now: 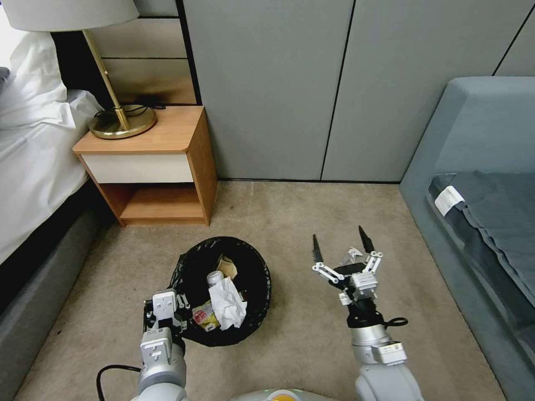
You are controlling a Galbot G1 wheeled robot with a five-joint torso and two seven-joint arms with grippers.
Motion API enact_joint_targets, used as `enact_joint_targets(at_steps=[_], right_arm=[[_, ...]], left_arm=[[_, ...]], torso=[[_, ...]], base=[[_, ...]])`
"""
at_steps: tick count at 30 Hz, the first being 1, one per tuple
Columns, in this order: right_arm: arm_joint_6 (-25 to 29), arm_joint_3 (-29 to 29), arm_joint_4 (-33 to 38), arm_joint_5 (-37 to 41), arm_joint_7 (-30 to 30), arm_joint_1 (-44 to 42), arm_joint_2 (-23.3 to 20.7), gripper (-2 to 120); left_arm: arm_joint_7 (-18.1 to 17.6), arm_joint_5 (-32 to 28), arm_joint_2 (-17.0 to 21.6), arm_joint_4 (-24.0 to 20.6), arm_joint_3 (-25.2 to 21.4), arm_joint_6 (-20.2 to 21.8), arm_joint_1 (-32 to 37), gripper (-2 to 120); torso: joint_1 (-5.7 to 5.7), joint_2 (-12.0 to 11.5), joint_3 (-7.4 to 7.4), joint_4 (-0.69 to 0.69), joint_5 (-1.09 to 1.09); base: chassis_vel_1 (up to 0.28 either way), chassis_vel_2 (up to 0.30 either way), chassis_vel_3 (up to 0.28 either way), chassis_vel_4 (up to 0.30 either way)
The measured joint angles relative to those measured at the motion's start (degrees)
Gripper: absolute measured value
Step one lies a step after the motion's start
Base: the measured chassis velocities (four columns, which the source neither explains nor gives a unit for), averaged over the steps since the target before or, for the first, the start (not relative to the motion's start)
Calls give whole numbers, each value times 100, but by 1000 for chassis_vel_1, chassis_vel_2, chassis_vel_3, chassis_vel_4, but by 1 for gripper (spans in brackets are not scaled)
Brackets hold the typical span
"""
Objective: Pick up the trash bin, then pick up the garbage from the floor and place it into the trash bin.
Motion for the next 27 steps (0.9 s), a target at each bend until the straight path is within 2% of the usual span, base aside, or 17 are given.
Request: enact_joint_targets(at_steps=[9, 27], right_arm=[[145, 418, -325, 182, -31, 49, -33, 100], [200, 535, -448, 373, -120, 102, 20, 100]], left_arm=[[-1, -2, 2, 2, -8, 5, 19, 1], [-2, -3, 25, -8, 6, 41, -40, 1]], torso=[[0, 0, 0, 0, 0], [0, 0, 0, 0, -1]], base=[[0, 0, 0, 0], [-6, 9, 6, -8]])
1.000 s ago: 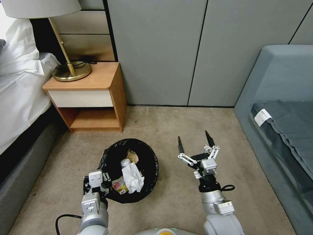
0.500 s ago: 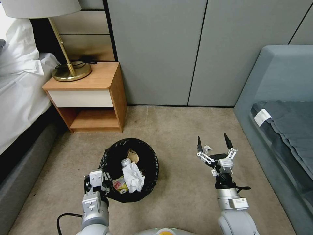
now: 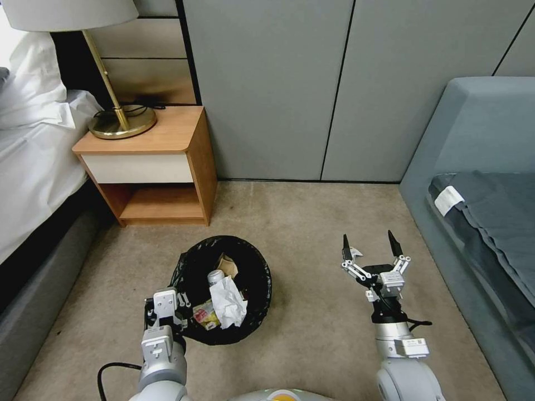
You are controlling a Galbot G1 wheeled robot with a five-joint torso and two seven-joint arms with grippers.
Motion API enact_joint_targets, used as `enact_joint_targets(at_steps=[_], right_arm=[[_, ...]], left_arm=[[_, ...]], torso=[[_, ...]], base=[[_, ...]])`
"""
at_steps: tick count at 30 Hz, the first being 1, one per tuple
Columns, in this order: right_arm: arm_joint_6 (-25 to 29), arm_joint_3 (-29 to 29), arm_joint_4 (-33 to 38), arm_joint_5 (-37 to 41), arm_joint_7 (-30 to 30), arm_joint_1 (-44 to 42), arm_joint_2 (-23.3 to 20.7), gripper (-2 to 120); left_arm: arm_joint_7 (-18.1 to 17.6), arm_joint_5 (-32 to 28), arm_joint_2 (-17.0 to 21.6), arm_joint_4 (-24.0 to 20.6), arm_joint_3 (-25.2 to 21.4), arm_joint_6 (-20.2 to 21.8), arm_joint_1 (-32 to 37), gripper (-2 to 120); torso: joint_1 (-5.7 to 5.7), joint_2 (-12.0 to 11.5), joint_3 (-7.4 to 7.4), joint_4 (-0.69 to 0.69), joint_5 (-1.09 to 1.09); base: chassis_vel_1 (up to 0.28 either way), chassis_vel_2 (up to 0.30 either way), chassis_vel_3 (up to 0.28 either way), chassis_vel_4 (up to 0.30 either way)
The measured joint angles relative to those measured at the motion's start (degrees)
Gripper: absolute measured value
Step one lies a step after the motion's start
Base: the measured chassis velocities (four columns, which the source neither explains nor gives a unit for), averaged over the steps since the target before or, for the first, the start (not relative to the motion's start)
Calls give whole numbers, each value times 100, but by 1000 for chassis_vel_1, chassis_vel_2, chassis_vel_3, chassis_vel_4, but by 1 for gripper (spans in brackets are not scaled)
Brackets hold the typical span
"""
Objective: Pick up the trash bin, then pick up the garbage from the floor and place it into the trash bin.
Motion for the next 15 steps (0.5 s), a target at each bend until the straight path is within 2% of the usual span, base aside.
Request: enact_joint_targets(at_steps=[5, 15], right_arm=[[12, 19, -2, -10, -15, 28, 26, 100], [151, 75, -3, -18, -108, 142, 35, 100]], left_arm=[[0, -3, -2, 0, 0, 1, -4, 1], [0, -3, -11, -13, 2, -1, 15, 1]], torso=[[0, 0, 0, 0, 0], [1, 0, 2, 1, 0]], base=[[-107, 94, 92, -103], [-209, 188, 204, -195]])
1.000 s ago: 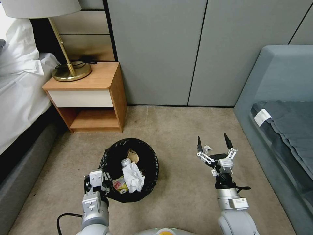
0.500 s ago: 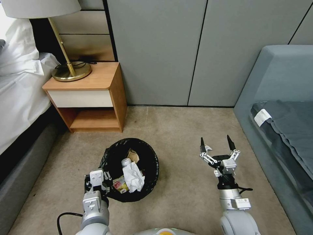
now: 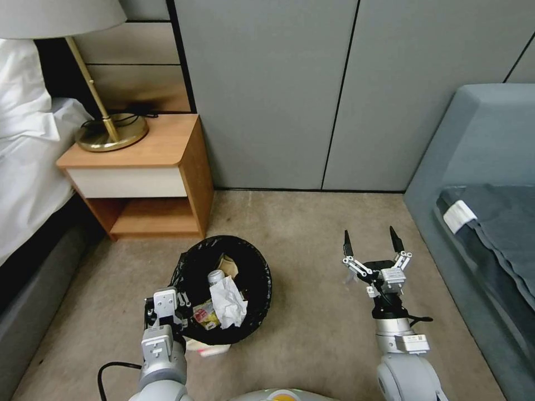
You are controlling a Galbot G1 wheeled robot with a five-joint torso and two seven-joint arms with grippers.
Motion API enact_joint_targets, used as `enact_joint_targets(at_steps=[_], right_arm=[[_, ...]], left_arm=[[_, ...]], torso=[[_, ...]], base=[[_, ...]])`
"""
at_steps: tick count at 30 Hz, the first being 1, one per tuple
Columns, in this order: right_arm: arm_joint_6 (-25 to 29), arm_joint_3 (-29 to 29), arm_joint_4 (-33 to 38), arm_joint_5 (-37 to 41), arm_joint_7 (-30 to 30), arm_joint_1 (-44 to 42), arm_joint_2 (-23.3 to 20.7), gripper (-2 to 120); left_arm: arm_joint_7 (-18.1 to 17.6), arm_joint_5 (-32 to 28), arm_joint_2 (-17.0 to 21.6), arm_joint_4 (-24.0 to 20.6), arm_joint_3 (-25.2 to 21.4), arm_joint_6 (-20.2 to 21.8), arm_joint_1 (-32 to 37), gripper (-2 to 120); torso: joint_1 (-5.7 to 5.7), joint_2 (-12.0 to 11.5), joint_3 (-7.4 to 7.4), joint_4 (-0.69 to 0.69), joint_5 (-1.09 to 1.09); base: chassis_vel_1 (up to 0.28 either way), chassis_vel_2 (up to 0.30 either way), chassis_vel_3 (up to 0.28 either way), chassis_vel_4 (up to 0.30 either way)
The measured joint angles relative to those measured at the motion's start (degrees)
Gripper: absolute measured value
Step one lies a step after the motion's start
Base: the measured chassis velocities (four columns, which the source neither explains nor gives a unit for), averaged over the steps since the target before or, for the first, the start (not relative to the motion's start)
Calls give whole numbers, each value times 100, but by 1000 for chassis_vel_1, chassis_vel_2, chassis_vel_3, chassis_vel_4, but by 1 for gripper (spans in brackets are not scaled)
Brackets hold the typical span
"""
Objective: Pick up the trash bin, then pick up the garbage from the floor and place it into the trash bin.
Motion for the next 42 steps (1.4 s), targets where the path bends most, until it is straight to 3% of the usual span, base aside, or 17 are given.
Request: enact_joint_targets(at_steps=[7, 11, 14, 16, 19, 22, 23, 28, 34, 42], right_arm=[[-86, 17, -40, -51, 22, 210, -30, 100], [-595, -16, -102, 46, 124, 397, -56, 100], [-1755, -133, -337, 373, 291, 725, -105, 100], [-1903, -148, -382, 398, 322, 770, -113, 100], [-3286, -236, -764, 665, 478, 1104, -181, 100], [-3573, -245, -819, 722, 480, 1144, -193, 100], [-4077, -243, -946, 758, 424, 1193, -216, 100], [-4488, -247, -1217, 770, 359, 1262, -233, 100], [-4968, -289, -2132, 679, 210, 1696, -267, 100], [-4994, -344, -2867, 665, 115, 2049, -263, 100]], left_arm=[[-1, 5, -3, -47, -4, -18, 49, 1], [-1, 16, -4, -47, 5, -23, 66, 1], [-2, 36, -10, -47, 20, -43, 82, 1], [-2, 37, -10, -48, 22, -46, 84, 1], [-2, 48, -13, -87, 23, -65, 125, 1], [-2, 48, -13, -99, 22, -68, 136, 1], [-2, 48, -12, -115, 11, -73, 149, 1], [-2, 44, -9, -129, 8, -74, 132, 1], [-1, 48, -9, -131, 32, -73, 130, 1], [0, 48, -6, -182, 28, -70, 147, 1]], torso=[[-1, 0, -1, -1, 0], [-1, 0, -2, -1, 0], [-1, 0, -2, -1, 0], [-1, 1, -2, 0, 0], [-1, 0, -1, 0, 1], [-1, 0, -2, 0, 1], [-1, 0, -1, 0, 0], [-1, 0, -2, -2, 0], [-1, 0, -1, -1, 1], [-1, 0, -1, -1, 1]], base=[[-59, 47, 44, -56], [58, -44, -43, 46], [0, 0, 0, 0], [0, 0, 0, 0], [0, 0, 0, 0], [0, 0, 0, 0], [0, 0, 0, 0], [0, 0, 0, 0], [0, 0, 0, 0], [0, 0, 0, 0]])
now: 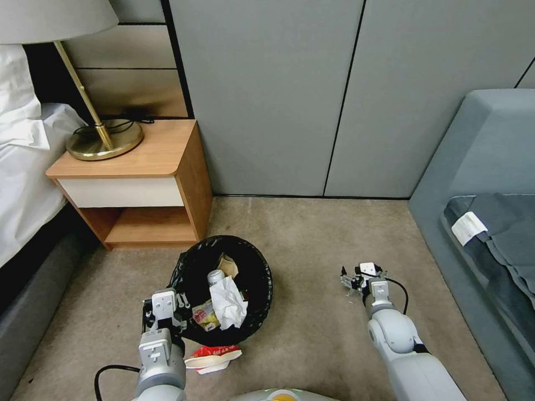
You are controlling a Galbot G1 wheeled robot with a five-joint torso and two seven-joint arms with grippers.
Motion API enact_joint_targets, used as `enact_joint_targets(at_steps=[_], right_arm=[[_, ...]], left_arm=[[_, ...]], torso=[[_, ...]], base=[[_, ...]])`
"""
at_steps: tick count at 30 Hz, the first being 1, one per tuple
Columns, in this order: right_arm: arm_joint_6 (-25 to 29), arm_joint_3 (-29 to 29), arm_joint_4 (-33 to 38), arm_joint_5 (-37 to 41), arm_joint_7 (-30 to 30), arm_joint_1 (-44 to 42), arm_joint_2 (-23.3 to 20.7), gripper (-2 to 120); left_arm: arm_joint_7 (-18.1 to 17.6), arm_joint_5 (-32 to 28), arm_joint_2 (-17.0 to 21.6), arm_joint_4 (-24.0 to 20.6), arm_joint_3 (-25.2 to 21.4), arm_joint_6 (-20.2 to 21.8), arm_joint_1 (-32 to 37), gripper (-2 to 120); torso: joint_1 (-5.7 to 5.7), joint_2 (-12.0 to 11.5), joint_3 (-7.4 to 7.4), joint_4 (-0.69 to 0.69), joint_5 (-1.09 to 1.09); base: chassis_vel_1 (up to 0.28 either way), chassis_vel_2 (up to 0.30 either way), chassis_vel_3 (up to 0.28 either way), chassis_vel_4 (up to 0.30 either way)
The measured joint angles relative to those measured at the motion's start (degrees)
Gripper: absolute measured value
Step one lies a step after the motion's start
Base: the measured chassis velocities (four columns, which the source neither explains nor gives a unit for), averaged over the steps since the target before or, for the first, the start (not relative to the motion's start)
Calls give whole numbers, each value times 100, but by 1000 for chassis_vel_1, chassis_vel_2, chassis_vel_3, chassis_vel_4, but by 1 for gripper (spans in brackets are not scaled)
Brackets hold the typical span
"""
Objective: Pick up the trash bin, then pick up the garbage from the floor and place it into the trash bin.
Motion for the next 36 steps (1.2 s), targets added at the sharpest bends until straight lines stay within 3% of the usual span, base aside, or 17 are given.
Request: enact_joint_targets(at_steps=[12, 18, 29, 36], right_arm=[[152, 1, -1323, 250, -241, 570, 59, 100], [152, 44, -1621, 274, -269, 616, 141, 100], [104, 87, -1404, 233, -198, 310, 302, 100], [354, 84, -1390, 134, -236, 217, 341, 95]], left_arm=[[2, 53, -35, 57, 26, -5, 56, 1], [2, 52, -29, 75, 28, -10, 70, 1], [1, -23, -1, 210, 29, -13, -35, 1], [-3, -57, 45, 219, 10, -45, 4, 1]], torso=[[0, 0, 0, 0, -1], [0, 0, 0, 0, 0], [-1, 0, -1, -1, -4], [-1, 0, -1, -1, 0]], base=[[0, 0, 0, 0], [0, 0, 0, 0], [0, 0, 0, 0], [0, 0, 0, 0]])
